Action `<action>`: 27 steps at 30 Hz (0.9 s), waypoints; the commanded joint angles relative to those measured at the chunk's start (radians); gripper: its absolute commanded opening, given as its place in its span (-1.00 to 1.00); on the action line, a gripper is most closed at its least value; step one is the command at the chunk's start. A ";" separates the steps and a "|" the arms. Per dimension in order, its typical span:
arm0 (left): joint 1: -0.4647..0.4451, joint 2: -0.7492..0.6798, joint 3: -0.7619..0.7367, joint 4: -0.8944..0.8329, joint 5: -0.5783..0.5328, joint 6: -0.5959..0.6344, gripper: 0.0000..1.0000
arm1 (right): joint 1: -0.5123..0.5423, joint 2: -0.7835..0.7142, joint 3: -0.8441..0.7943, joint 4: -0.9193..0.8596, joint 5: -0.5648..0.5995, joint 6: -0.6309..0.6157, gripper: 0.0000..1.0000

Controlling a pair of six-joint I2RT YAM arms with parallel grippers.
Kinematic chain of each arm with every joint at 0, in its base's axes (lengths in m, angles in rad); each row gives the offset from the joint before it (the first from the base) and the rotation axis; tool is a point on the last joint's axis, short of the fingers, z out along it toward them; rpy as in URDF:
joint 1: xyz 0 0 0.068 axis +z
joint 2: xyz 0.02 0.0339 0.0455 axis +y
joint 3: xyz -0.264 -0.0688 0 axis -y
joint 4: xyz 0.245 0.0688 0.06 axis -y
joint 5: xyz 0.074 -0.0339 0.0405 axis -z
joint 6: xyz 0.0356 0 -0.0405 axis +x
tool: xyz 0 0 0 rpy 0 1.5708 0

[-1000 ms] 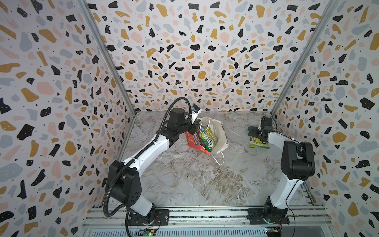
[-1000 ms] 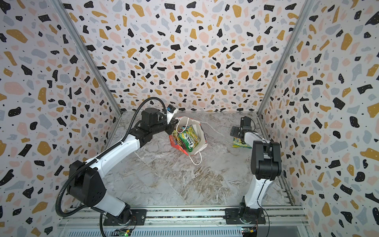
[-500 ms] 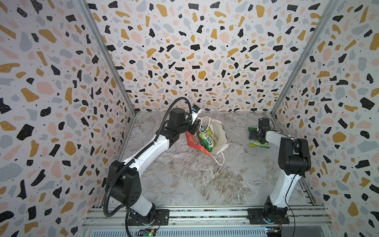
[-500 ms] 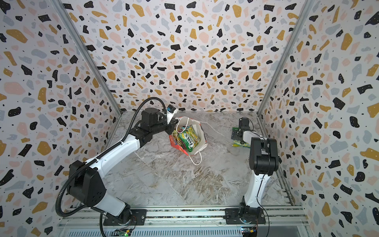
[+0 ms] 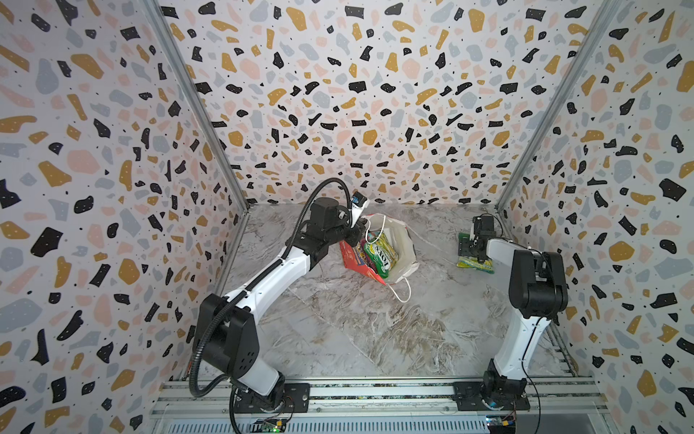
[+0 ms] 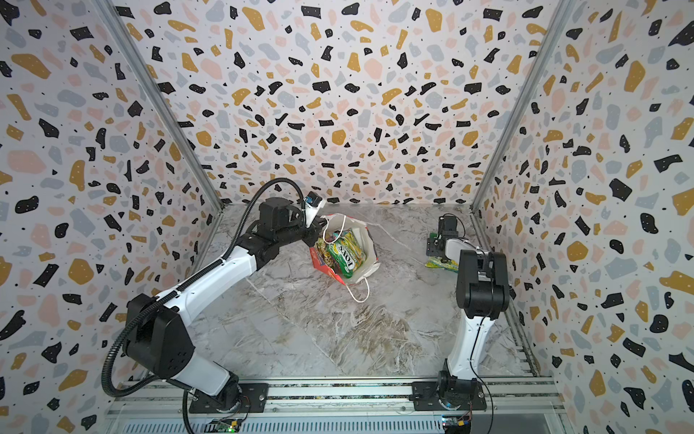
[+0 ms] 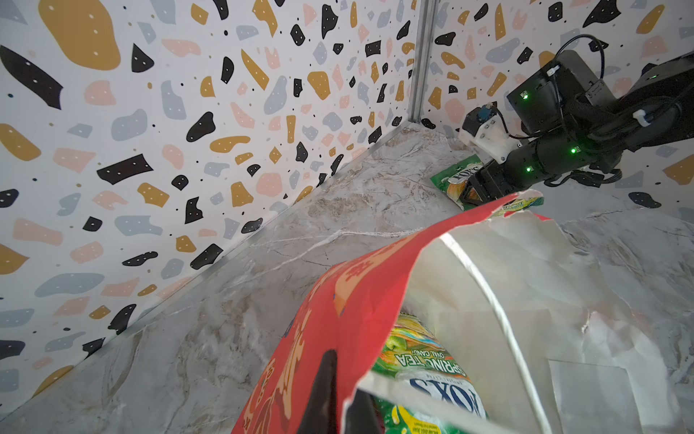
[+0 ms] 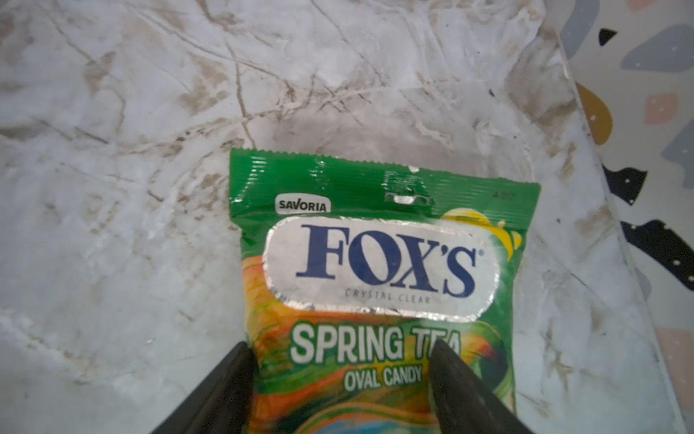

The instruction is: Take the snacks out of the paper bag

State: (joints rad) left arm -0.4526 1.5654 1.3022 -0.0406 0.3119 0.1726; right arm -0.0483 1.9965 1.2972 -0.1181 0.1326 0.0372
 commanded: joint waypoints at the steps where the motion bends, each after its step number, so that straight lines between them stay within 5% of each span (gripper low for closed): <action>1: 0.004 -0.045 -0.002 0.049 0.002 0.014 -1.00 | 0.019 -0.011 0.016 -0.010 -0.010 -0.085 0.42; 17: 0.005 -0.063 -0.016 0.053 -0.011 0.026 -1.00 | 0.045 -0.016 0.004 0.020 -0.113 -0.240 0.16; 25: 0.005 -0.057 -0.017 0.057 -0.013 0.027 -1.00 | 0.047 -0.108 0.006 -0.003 -0.191 -0.111 0.08; 27: 0.005 -0.056 -0.016 0.057 -0.016 0.025 -1.00 | 0.028 -0.134 0.006 -0.001 -0.170 -0.023 0.31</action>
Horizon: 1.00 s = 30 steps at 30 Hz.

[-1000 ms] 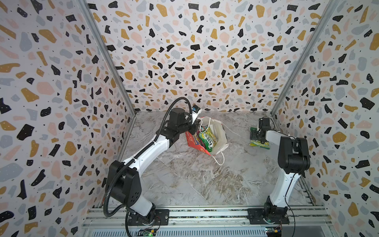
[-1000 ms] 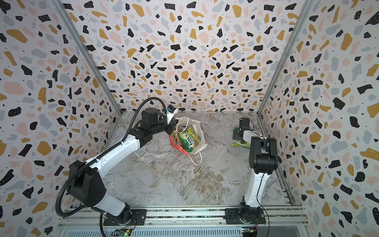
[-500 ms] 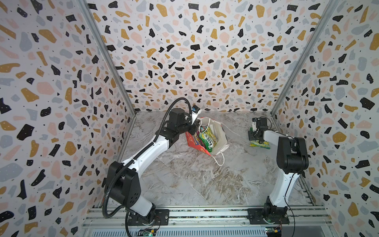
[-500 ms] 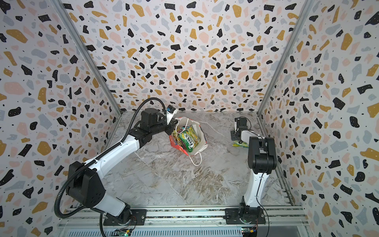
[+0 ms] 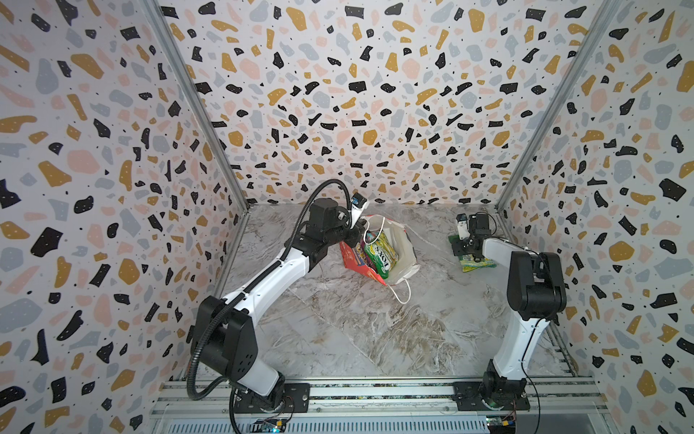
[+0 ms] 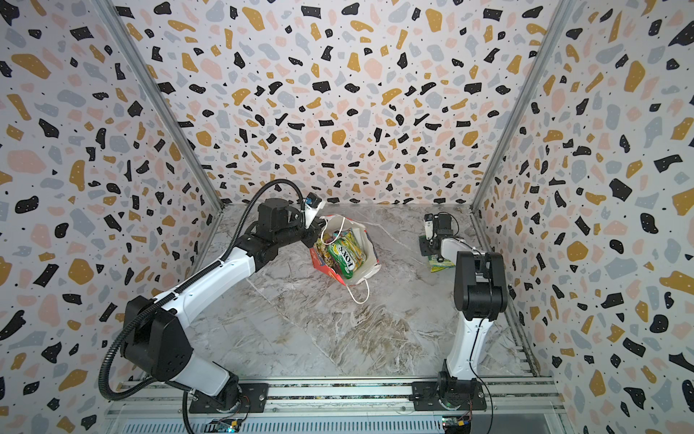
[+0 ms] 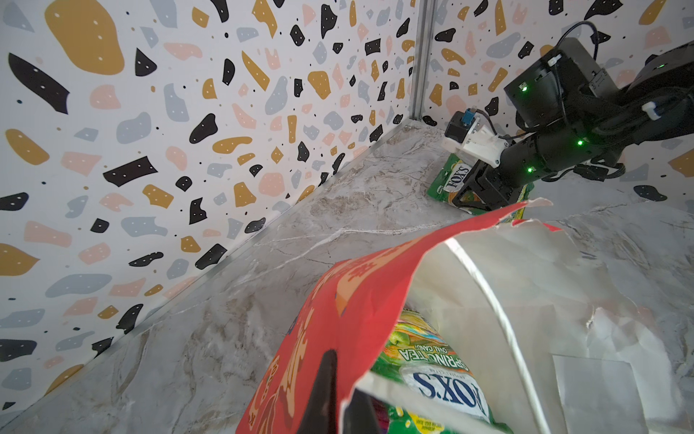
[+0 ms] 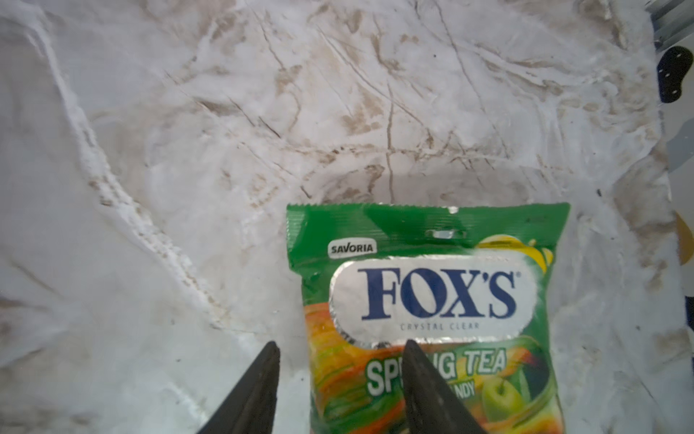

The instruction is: Take the snacks out of the paper bag

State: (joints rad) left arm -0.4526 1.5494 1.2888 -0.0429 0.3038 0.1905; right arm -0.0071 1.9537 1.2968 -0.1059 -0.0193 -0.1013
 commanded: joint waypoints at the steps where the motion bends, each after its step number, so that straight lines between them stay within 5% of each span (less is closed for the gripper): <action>1: 0.005 -0.040 -0.002 0.059 -0.008 0.006 -1.00 | -0.028 -0.109 -0.005 0.003 -0.055 0.138 0.34; 4: 0.005 -0.040 -0.002 0.058 -0.003 0.006 -1.00 | -0.048 -0.151 -0.040 0.035 -0.079 0.201 0.38; 10: 0.004 -0.033 -0.001 0.065 0.000 0.002 -1.00 | 0.008 -0.054 0.074 -0.152 0.162 0.192 0.71; 19: 0.005 -0.034 -0.002 0.064 0.002 0.003 -1.00 | 0.056 0.061 0.182 -0.299 0.264 0.199 0.88; 30: 0.005 -0.036 -0.005 0.066 -0.003 0.003 -1.00 | 0.032 0.127 0.206 -0.323 0.301 0.228 0.54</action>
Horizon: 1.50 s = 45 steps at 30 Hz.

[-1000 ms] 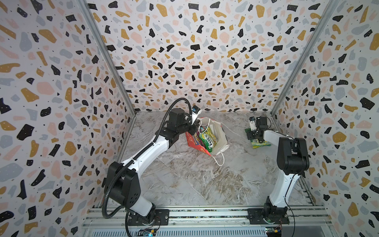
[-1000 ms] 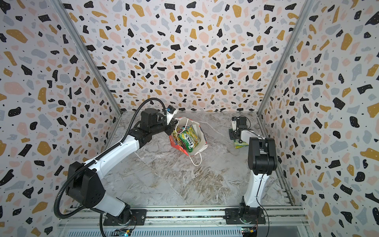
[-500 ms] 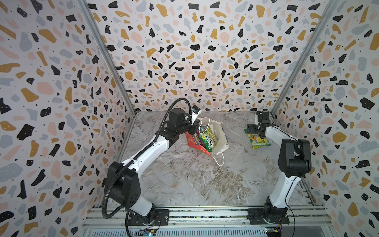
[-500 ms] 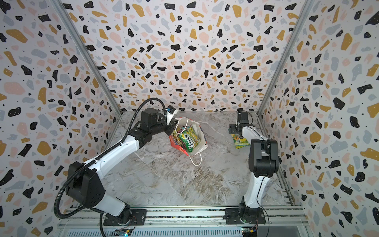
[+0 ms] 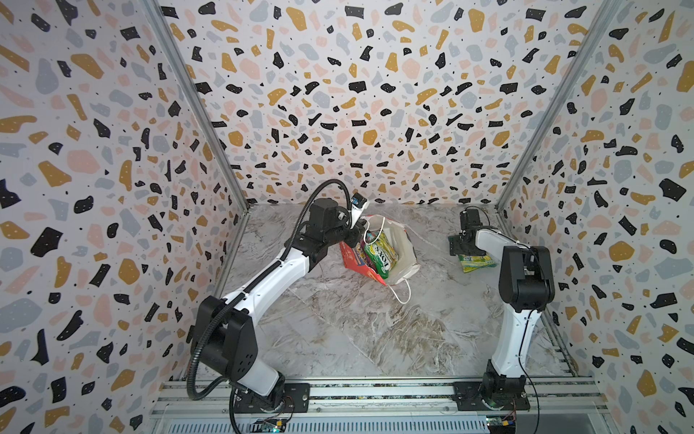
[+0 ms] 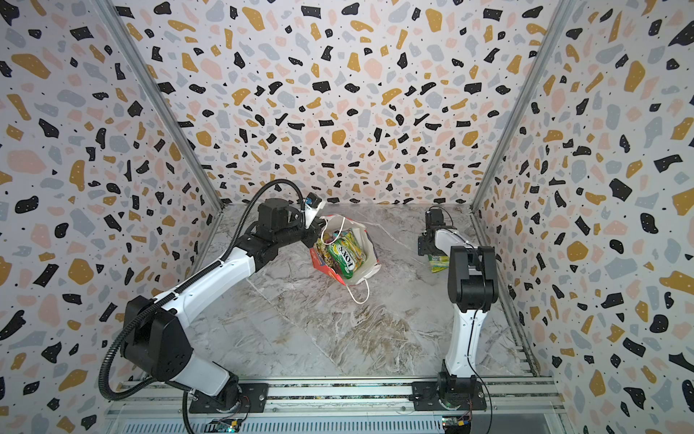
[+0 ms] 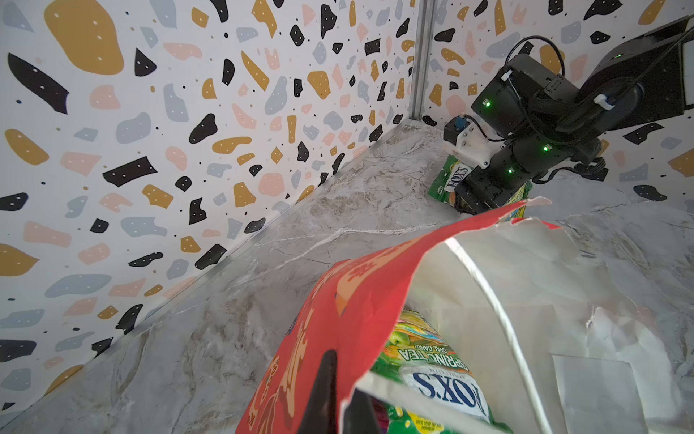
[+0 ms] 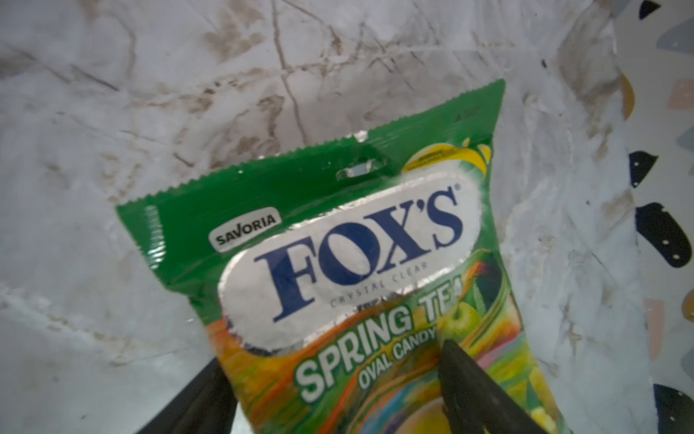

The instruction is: Take the snacks out of the paper bag

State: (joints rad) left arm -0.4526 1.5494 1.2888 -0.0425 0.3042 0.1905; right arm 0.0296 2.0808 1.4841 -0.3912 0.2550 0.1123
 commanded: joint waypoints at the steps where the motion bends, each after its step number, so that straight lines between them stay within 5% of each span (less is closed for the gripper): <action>1: 0.005 -0.038 -0.003 0.065 -0.003 0.003 -1.00 | -0.006 0.004 0.021 -0.038 0.034 0.008 0.51; 5: 0.005 -0.041 -0.006 0.065 -0.004 0.005 -1.00 | -0.012 0.013 0.016 -0.021 0.076 -0.010 0.30; 11: 0.004 -0.041 -0.005 0.062 -0.010 0.010 -1.00 | -0.021 -0.003 -0.015 0.055 0.059 -0.076 0.23; 23: 0.005 -0.041 -0.005 0.058 -0.013 0.015 -1.00 | -0.005 -0.057 -0.065 0.120 -0.102 -0.125 0.23; 42: 0.005 -0.053 -0.015 0.062 -0.019 0.018 -1.00 | 0.013 -0.118 -0.091 0.141 -0.161 -0.138 0.17; 45: 0.005 -0.049 -0.011 0.061 -0.019 0.017 -1.00 | 0.019 -0.153 -0.088 0.131 -0.155 -0.106 0.28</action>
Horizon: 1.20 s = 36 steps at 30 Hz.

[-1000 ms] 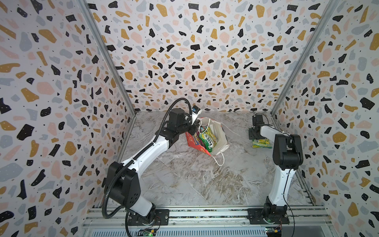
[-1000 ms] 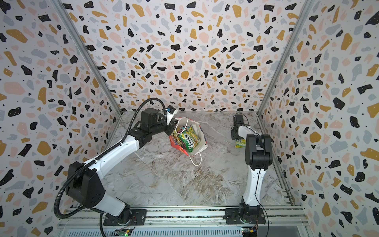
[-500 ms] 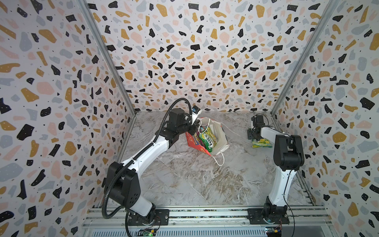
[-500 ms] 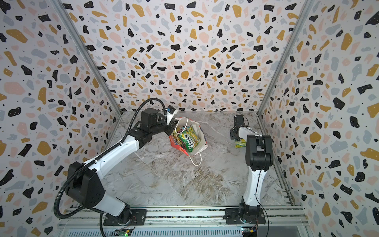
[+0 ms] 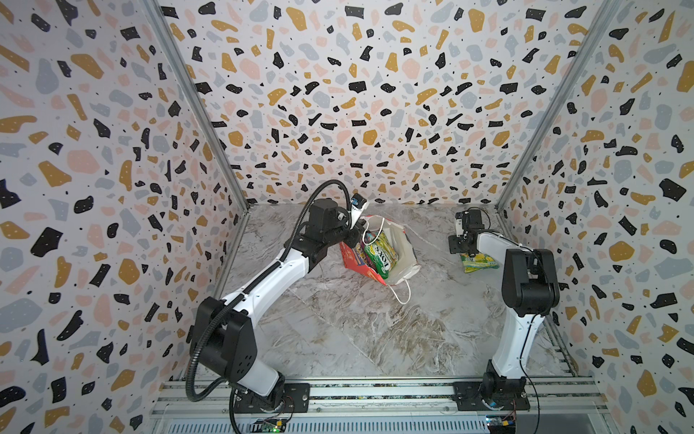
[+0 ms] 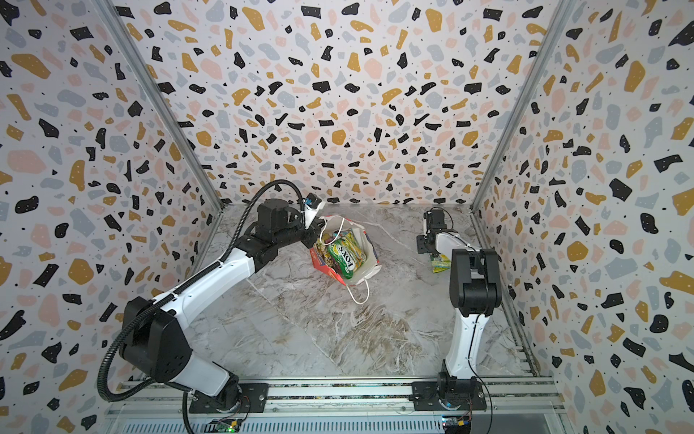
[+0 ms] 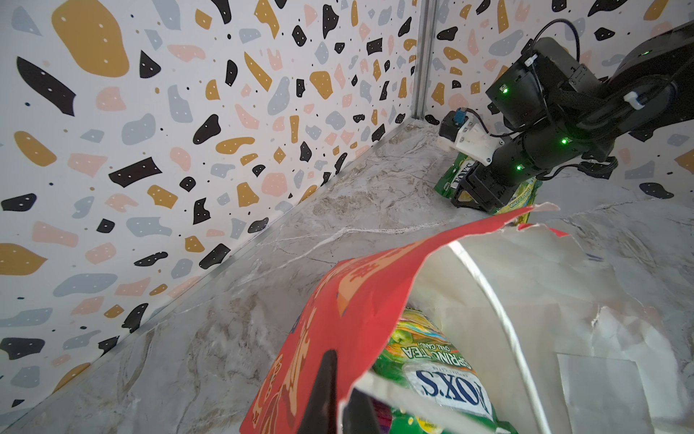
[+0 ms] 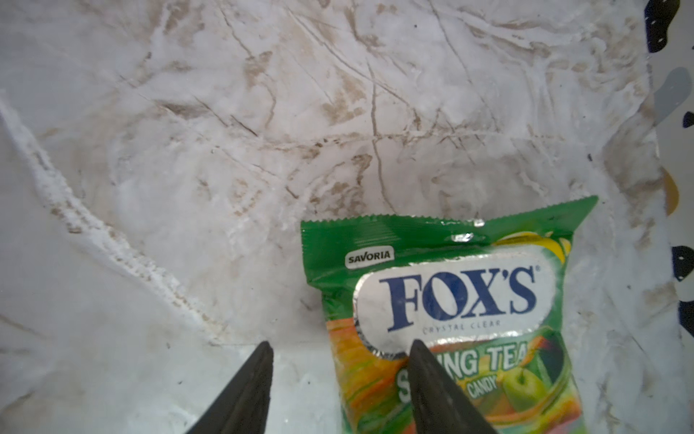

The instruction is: Take the snacks out of the paper bag

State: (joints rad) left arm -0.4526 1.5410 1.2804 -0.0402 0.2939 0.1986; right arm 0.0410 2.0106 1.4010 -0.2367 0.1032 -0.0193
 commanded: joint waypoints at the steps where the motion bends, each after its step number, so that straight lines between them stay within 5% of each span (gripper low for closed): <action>1: 0.005 -0.039 0.000 0.057 -0.004 0.005 -1.00 | 0.007 -0.100 -0.005 -0.024 -0.014 0.040 0.31; 4: 0.005 -0.044 0.001 0.057 0.011 0.002 -1.00 | 0.006 -0.167 0.002 -0.034 -0.098 0.097 0.27; 10: 0.005 -0.039 0.022 0.003 0.050 0.032 -1.00 | 0.081 -0.450 -0.132 0.116 -0.352 0.260 -0.19; 14: 0.005 -0.037 0.038 -0.027 0.071 0.041 -1.00 | 0.252 -0.637 -0.231 0.207 -0.361 0.270 -0.35; 21: 0.002 0.000 0.095 -0.100 0.102 0.044 -1.00 | 0.608 -0.842 -0.382 0.303 -0.213 0.281 -0.43; 28: -0.012 0.021 0.135 -0.161 0.091 0.053 -1.00 | 0.767 -0.786 -0.458 0.351 -0.137 0.317 -0.51; 36: -0.035 0.018 0.159 -0.190 0.096 0.062 -1.00 | 0.781 -0.647 -0.422 0.348 -0.058 0.309 -0.53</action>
State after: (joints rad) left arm -0.4755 1.5627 1.3884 -0.2543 0.3645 0.2478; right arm 0.8215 1.3537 0.9432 0.0841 -0.0063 0.2871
